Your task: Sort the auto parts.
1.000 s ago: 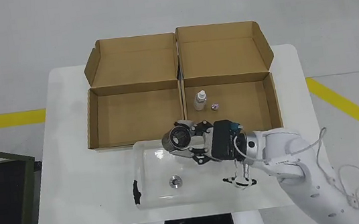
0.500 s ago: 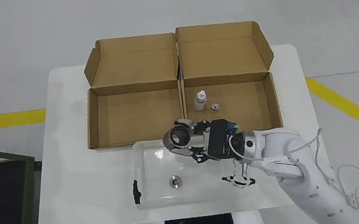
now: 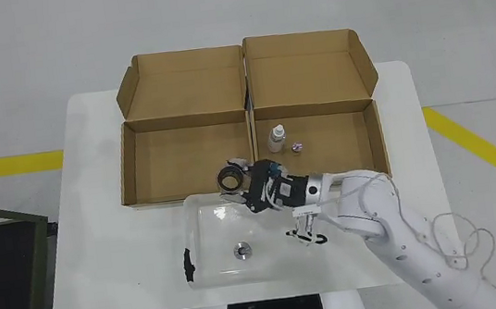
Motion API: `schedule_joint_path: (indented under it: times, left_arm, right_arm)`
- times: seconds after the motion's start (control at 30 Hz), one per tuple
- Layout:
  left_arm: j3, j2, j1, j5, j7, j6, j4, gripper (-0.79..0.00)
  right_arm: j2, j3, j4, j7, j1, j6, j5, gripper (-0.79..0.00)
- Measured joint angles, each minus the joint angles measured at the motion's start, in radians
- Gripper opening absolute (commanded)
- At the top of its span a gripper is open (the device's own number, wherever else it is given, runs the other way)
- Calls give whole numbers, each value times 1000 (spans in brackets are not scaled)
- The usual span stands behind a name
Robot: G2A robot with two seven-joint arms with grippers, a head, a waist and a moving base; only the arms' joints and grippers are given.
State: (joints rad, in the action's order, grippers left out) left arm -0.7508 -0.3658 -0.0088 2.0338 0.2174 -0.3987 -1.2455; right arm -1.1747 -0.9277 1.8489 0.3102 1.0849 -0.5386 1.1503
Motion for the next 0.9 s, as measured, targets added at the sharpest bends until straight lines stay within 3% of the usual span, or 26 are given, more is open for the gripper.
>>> schedule_joint_path:
  times: [0.43, 0.9]
  left_arm:
    - [0, 0, 0, 0, 0, 0, 0, 0]
    - [0, 0, 0, 0, 0, 0, 0, 0]
  right_arm:
    - [-67, 123, -187, 39, -177, 185, 20, -785]
    - [-145, 228, -410, 52, -331, 291, 45, -785]
